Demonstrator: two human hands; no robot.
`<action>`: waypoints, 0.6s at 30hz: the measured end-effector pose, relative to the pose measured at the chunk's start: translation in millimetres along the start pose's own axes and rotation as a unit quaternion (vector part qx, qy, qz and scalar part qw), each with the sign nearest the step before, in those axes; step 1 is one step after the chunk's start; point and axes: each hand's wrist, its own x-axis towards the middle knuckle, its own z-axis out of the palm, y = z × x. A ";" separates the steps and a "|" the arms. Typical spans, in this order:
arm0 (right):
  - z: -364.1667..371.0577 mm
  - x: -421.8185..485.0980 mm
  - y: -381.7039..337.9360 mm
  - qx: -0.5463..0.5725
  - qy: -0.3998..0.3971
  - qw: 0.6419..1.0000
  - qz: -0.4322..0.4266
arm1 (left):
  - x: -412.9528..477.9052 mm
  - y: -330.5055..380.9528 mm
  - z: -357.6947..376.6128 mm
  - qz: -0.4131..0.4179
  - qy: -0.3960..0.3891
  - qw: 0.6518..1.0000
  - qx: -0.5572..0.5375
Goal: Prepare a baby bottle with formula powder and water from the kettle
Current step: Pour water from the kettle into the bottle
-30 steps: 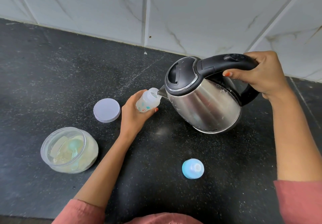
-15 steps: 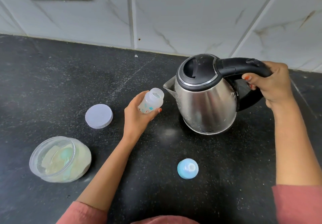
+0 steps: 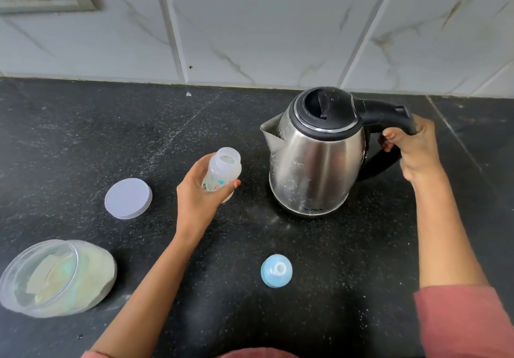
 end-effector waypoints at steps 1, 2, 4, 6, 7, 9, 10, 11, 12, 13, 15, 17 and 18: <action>-2.2 -0.5 2.1 0.004 -0.002 1.000 0.002 | -0.7 0.5 1.0 -0.001 -0.001 1.000 0.000; -4.4 -0.8 4.5 0.004 0.000 1.000 0.002 | -1.3 1.2 1.9 -0.002 -0.002 1.000 0.001; -7.9 -1.4 8.5 0.005 0.007 1.000 0.002 | -2.2 2.2 4.2 -0.004 -0.004 1.000 0.002; -11.8 -2.5 12.3 0.009 0.008 1.000 0.004 | -2.9 2.9 6.4 -0.005 -0.006 1.000 0.003; -13.9 -3.1 14.6 0.012 0.003 1.000 0.006 | -3.2 3.2 7.4 -0.005 -0.008 1.000 0.004; -18.2 -4.5 18.5 0.014 -0.002 1.000 0.019 | -3.7 3.5 9.3 -0.005 -0.010 1.000 0.007; -20.4 -5.2 20.4 0.014 -0.003 1.000 0.028 | -3.9 3.8 10.0 -0.005 -0.012 1.000 0.008; -22.4 -5.9 22.0 0.014 -0.003 0.999 0.034 | -4.2 4.1 10.8 -0.005 -0.013 1.000 0.008; -24.2 -6.3 23.6 0.013 -0.003 0.999 0.039 | -4.7 4.7 11.3 -0.006 -0.014 1.000 0.006; -26.0 -6.7 24.9 0.012 -0.002 0.999 0.042 | -5.0 5.0 11.8 -0.006 -0.015 1.000 0.004; -28.3 -7.3 26.4 0.008 -0.002 0.999 0.044 | -5.8 6.1 12.8 -0.007 -0.015 1.000 0.001; -29.8 -7.3 27.1 0.003 -0.001 0.999 0.049 | -7.1 6.5 13.7 -0.005 -0.017 1.000 0.001; -30.7 -7.0 27.2 0.000 0.000 0.999 0.051 | -8.0 6.6 14.1 -0.003 -0.018 1.000 0.000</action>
